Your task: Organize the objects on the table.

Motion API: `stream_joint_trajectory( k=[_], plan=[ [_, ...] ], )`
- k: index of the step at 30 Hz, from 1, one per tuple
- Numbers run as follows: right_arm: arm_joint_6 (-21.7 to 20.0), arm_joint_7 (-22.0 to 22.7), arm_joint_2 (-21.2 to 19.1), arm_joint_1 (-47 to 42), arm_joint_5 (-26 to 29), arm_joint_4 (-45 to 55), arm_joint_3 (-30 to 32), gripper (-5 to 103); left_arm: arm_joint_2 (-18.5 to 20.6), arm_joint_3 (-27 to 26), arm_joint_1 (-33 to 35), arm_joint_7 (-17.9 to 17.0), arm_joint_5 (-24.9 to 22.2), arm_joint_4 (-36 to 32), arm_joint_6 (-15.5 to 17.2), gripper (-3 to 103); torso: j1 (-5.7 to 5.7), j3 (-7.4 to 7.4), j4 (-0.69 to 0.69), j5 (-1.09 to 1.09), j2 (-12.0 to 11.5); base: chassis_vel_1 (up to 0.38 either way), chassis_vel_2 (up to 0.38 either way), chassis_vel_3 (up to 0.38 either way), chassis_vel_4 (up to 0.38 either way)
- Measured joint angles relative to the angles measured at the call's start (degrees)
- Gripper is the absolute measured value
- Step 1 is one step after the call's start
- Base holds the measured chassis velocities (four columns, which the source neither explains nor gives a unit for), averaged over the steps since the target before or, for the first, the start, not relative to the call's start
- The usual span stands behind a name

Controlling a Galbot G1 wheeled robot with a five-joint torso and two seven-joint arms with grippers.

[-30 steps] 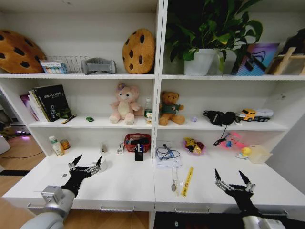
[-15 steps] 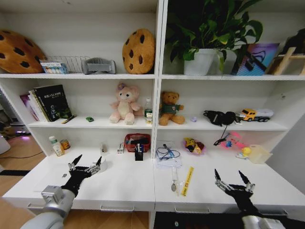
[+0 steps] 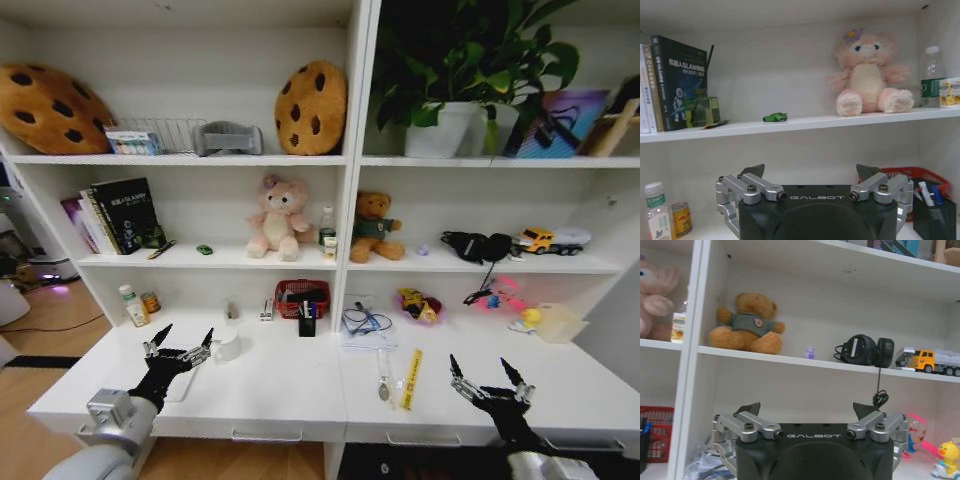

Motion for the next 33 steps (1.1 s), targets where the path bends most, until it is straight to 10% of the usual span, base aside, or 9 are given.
stream_joint_trajectory(
  k=[33],
  plan=[
    [0.0,0.0,0.0,0.0,0.0,0.0,0.0,100,0.0,0.0,0.0,0.0,0.0,0.0,0.0,100,0.01,0.01,-0.01,0.07,0.0,0.224,0.219,-0.221,-0.227]
  ],
)
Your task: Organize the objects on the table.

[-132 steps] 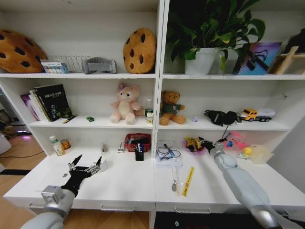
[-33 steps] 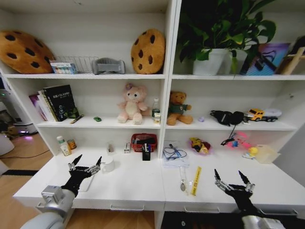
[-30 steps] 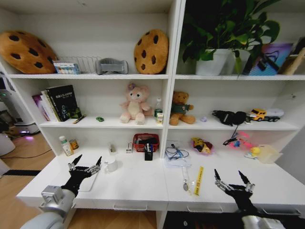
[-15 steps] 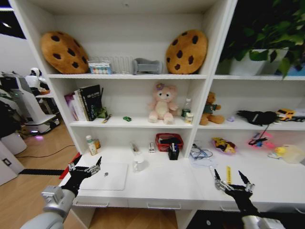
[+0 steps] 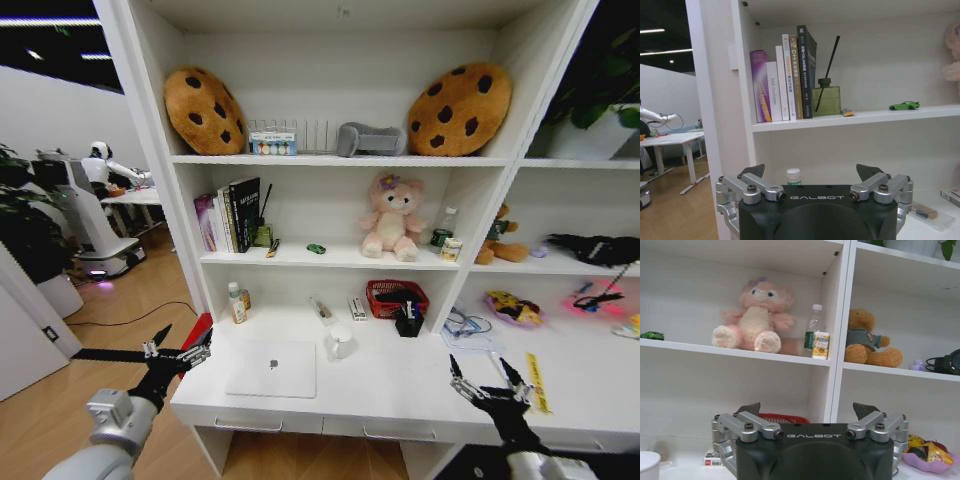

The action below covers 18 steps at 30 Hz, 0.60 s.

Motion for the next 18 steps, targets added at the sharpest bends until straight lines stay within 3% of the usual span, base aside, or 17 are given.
stream_joint_trajectory(
  k=[18],
  plan=[
    [0.0,0.0,0.0,0.0,0.0,0.0,0.0,100,0.0,0.0,0.0,0.0,0.0,0.0,0.0,100,0.01,0.00,0.01,-0.02,0.0,-0.011,-0.012,0.006,0.008]
  ],
)
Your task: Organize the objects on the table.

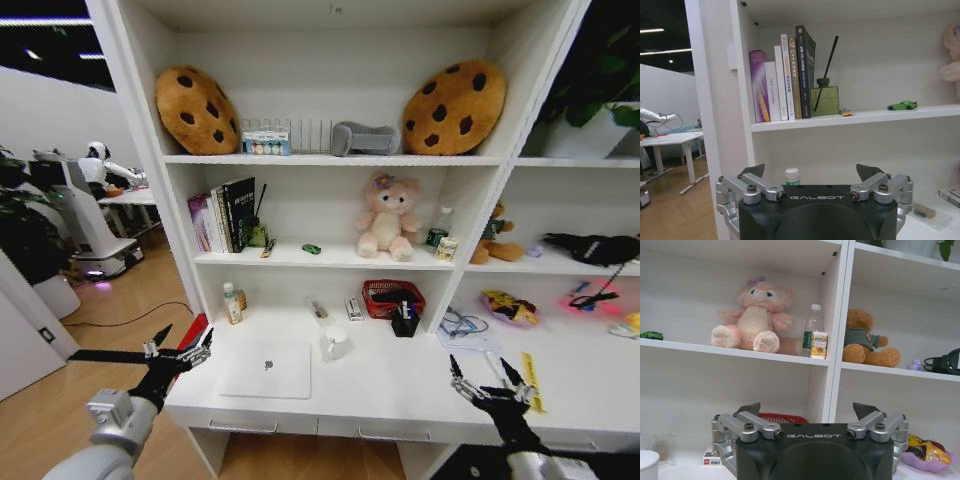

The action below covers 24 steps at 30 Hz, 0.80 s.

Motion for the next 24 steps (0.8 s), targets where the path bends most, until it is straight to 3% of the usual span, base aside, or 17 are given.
stream_joint_trajectory(
  k=[12,24],
  plan=[
    [0.0,0.0,0.0,0.0,0.0,0.0,0.0,100,0.0,0.0,0.0,0.0,0.0,0.0,0.0,100,-0.01,0.00,-0.01,0.00,0.0,0.117,-0.128,-0.133,0.133],
    [0.0,0.0,0.0,0.0,0.0,0.0,0.0,100,0.0,0.0,0.0,0.0,0.0,0.0,0.0,100,-0.02,-0.01,-0.01,0.01,0.0,0.278,-0.269,-0.279,0.281]
  ],
)
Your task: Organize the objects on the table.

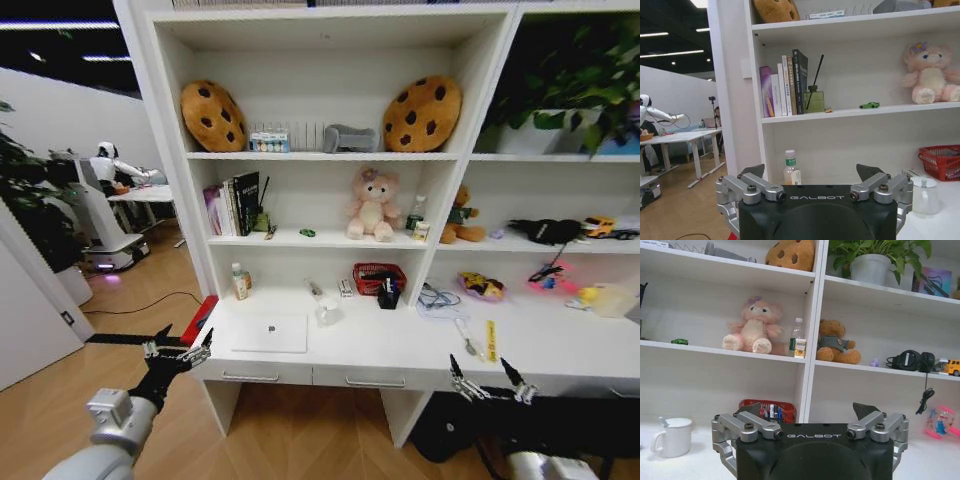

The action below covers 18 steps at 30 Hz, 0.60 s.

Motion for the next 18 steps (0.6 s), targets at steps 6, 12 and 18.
stream_joint_trajectory(
  k=[6,12,18],
  plan=[
    [0.0,0.0,0.0,0.0,0.0,0.0,0.0,100,0.0,0.0,0.0,0.0,0.0,0.0,0.0,100,-0.08,-0.03,0.01,0.00,0.0,0.279,-0.274,-0.285,0.274],
    [0.0,0.0,0.0,0.0,0.0,0.0,0.0,100,0.0,0.0,0.0,0.0,0.0,0.0,0.0,100,-0.05,-0.01,-0.03,0.00,0.0,0.006,-0.005,-0.088,0.079],
    [0.0,0.0,0.0,0.0,0.0,0.0,0.0,100,0.0,0.0,0.0,0.0,0.0,0.0,0.0,100,0.08,0.03,0.02,0.00,0.0,-0.081,-0.004,0.077,-0.030]
  ],
)
